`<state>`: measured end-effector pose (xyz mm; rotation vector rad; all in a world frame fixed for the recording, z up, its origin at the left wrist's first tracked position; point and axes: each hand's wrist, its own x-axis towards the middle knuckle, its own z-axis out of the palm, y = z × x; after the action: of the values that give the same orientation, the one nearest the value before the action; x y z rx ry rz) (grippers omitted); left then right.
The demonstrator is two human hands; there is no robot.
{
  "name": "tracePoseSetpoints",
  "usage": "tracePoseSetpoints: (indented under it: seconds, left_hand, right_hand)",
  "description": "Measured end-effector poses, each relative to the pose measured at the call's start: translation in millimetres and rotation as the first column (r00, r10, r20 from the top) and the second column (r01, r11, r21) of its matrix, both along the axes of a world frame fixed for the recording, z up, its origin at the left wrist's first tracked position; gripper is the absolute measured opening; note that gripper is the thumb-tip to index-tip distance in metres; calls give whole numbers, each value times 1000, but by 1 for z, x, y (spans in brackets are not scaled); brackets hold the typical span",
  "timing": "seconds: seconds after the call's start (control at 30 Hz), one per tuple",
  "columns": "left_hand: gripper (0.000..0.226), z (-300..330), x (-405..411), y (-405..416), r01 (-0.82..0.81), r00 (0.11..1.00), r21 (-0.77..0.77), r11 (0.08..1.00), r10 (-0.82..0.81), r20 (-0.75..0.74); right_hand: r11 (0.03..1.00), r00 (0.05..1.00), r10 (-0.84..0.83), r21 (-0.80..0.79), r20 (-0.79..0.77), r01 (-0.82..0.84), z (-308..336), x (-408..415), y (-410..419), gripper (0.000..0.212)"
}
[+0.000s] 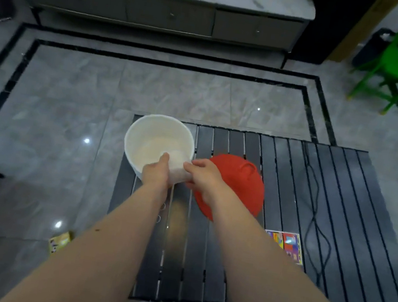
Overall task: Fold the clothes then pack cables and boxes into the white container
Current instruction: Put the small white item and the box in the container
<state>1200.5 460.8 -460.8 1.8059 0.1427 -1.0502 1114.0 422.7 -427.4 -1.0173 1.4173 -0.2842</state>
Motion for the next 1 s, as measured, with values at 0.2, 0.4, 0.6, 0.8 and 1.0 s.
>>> tracePoseSetpoints:
  seconds: [0.2, 0.4, 0.6, 0.8, 1.0]
  left_hand:
    - [14, -21, 54, -48, -78, 993, 12, 997, 79, -84]
    - [21, -56, 72, -63, -114, 961, -16, 993, 106, -257]
    - [42, -80, 90, -76, -194, 951, 102, 976, 213, -224]
    - [35, -77, 100, -82, -282, 915, 49, 958, 284, -287]
    - [37, -65, 95, -73, -253, 939, 45, 966, 256, -230]
  right_hand:
    - [997, 995, 71, 37, -73, -68, -25, 62, -58, 35]
    - [992, 976, 113, 70, -183, -102, -66, 97, -82, 23]
    - [965, 941, 252, 126, -226, -229, -94, 126, -92, 42]
    - [925, 901, 380, 69, -208, -374, -96, 136, -95, 47]
    - [928, 917, 372, 52, -142, -368, -84, 126, -96, 47]
